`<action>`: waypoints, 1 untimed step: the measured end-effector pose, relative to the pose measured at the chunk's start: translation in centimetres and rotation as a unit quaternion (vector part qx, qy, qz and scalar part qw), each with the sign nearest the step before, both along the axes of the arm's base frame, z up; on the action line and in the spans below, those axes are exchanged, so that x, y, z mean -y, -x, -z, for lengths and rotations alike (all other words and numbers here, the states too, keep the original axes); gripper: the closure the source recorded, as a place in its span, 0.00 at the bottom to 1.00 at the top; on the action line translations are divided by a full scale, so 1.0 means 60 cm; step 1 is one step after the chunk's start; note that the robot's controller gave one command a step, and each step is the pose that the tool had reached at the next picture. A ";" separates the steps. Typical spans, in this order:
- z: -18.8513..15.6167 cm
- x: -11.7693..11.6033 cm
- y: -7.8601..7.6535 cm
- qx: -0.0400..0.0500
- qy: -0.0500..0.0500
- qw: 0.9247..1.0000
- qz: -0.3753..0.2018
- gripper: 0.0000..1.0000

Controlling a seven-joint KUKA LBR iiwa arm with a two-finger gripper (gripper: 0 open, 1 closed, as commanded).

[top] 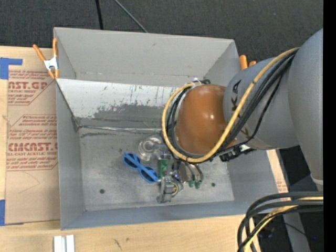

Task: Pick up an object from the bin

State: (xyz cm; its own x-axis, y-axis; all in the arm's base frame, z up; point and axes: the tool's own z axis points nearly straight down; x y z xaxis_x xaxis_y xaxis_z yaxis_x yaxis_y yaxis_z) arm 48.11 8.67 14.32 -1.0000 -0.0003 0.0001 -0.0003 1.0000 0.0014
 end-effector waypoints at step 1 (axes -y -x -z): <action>0.121 0.020 -0.093 0.004 0.000 1.000 -0.003 0.00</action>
Offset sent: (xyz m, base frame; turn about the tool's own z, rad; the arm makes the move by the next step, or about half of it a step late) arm 0.0538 -0.0122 -0.0704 -0.0069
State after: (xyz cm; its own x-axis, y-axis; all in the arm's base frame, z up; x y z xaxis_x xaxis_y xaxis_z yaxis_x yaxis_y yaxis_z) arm 53.71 7.49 7.06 -0.9999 -0.0068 -0.0074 -0.0068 1.0000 0.0015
